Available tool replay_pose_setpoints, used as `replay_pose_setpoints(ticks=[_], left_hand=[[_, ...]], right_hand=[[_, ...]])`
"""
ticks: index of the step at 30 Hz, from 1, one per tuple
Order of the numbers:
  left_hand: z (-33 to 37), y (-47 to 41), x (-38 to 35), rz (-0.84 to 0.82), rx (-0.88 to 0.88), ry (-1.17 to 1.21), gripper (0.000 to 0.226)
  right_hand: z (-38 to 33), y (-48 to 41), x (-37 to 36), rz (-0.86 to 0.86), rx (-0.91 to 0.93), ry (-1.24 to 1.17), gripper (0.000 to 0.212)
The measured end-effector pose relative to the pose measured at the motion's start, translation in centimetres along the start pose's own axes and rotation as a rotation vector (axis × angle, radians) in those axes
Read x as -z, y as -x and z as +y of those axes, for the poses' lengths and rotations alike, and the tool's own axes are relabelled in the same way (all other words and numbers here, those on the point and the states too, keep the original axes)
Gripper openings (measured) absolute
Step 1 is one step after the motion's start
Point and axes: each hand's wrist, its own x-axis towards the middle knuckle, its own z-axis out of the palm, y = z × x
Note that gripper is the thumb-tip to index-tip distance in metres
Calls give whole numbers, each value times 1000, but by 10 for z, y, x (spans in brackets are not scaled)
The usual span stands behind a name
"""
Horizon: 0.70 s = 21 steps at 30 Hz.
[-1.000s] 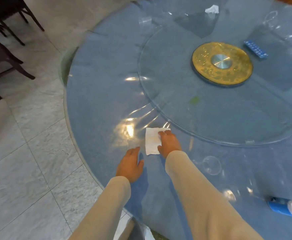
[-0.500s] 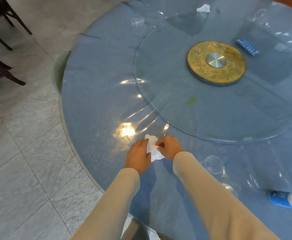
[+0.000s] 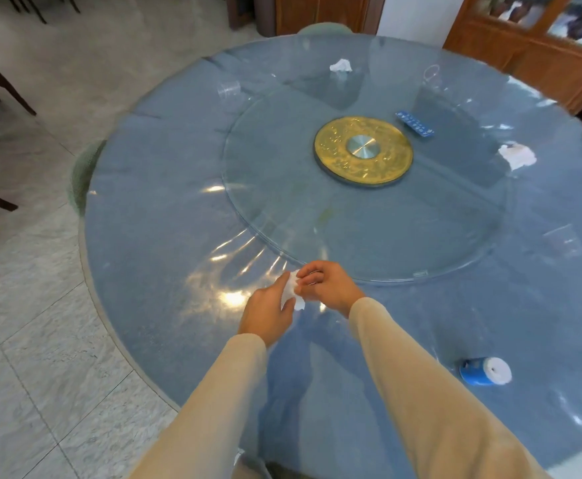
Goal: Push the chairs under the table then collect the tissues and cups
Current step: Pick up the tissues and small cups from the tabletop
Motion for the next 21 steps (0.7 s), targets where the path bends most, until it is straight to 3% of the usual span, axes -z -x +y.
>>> replay_pose_setpoints(ticks=[4,7,9,12,16,18,21], left_hand=[[26,14,-17,34,37,221,28],[34,19,-28,82,52,177,18],[37,22,-32,91,90,106,16],[36,28,-37,95,156,85,18],[33,39,-40,111,241,102,23],[29,43,-39,121,275,105,24],[21,45,-29,160,301,120,24]], right_hand=[[10,22,21,-9,-5,-83,25],[23,32,30,22,-28,-137,21],[34,37,39,146,-4,122,24],[56,43,52,245,37,650,61],[83,43,56,192,-88,767,93],[88,42,53,196,-137,740,91],[84,38,47,227,-119,744,69]])
